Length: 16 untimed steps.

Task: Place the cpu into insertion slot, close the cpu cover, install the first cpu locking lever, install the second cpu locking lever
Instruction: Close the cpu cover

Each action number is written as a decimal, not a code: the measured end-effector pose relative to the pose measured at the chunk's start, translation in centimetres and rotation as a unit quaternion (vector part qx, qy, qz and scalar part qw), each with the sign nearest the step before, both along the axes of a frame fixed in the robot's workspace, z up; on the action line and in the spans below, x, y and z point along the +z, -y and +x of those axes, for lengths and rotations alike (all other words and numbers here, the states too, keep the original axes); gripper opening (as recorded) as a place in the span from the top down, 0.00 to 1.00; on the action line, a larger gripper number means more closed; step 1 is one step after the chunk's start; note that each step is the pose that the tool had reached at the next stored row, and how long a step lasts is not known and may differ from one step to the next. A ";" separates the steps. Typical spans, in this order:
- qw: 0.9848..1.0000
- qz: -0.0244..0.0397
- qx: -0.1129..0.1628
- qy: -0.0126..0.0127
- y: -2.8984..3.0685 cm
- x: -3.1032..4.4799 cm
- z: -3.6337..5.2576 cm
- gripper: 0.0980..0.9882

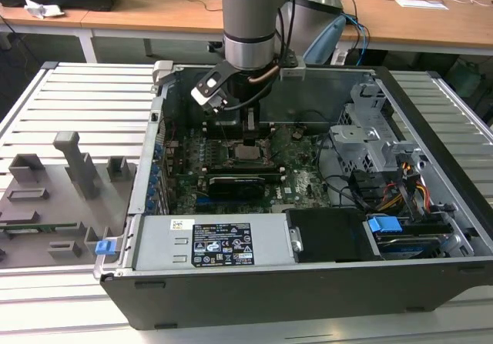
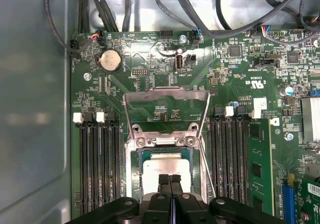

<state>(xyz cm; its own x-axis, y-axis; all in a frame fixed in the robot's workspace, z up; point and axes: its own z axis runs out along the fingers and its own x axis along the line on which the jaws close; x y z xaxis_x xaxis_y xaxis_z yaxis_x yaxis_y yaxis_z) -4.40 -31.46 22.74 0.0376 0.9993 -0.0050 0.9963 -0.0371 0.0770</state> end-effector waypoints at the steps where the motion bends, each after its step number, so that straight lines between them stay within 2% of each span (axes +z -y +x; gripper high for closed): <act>1: 1.000 0.000 0.000 0.000 0.00 0.03 0.00 0.99; 16: 1.000 0.000 0.000 0.000 0.00 0.70 0.00 0.99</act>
